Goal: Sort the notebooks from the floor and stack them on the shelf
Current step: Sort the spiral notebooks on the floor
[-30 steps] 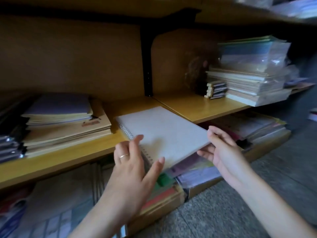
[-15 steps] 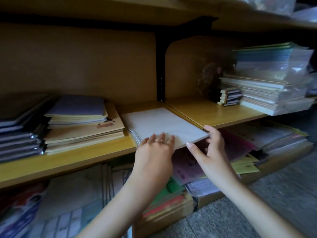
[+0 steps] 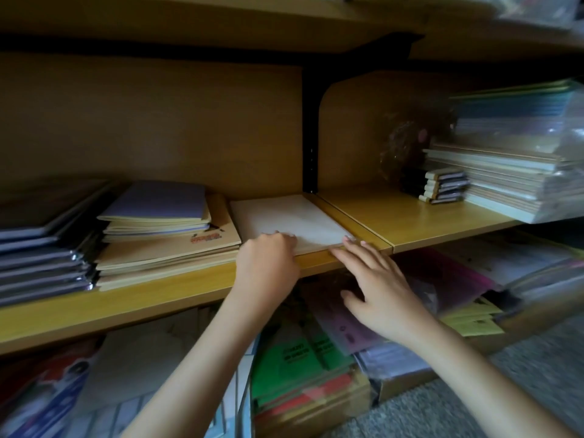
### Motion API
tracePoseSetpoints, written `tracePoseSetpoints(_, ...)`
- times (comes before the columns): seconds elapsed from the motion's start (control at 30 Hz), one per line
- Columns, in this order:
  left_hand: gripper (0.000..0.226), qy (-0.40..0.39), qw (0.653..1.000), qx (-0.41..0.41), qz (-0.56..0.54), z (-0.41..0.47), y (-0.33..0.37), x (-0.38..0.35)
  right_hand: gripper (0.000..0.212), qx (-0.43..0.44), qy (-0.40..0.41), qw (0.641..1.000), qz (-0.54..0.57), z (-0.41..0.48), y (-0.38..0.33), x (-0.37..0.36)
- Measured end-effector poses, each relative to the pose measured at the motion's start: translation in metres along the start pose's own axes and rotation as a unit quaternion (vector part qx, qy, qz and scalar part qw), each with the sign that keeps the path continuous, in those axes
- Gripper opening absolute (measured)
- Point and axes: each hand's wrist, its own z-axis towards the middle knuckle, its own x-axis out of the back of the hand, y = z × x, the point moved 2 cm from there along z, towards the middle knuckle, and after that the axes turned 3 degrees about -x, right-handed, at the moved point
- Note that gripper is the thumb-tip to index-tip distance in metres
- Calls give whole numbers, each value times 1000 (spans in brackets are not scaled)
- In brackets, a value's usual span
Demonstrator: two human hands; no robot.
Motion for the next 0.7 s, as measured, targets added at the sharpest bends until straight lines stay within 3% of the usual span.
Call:
tracePoseSetpoints(0.1, 33, 46, 998, -27, 19, -11, 11, -5, 75, -14, -2, 1000, -24, -4, -3, -2)
tracePoseSetpoints(0.23, 41, 56, 990, -123, 34, -20, 12, -17, 73, -17, 15, 999, -22, 2, -3, 8)
tracePoseSetpoints(0.33, 34, 22, 993, -117, 10, -22, 10, -17, 71, -12, 11, 1000, -21, 8, 1, 10)
tracePoseSetpoints(0.7, 38, 35, 994, -100, 15, -15, 15, -16, 76, -6, 8, 1000, -24, 6, 3, 5)
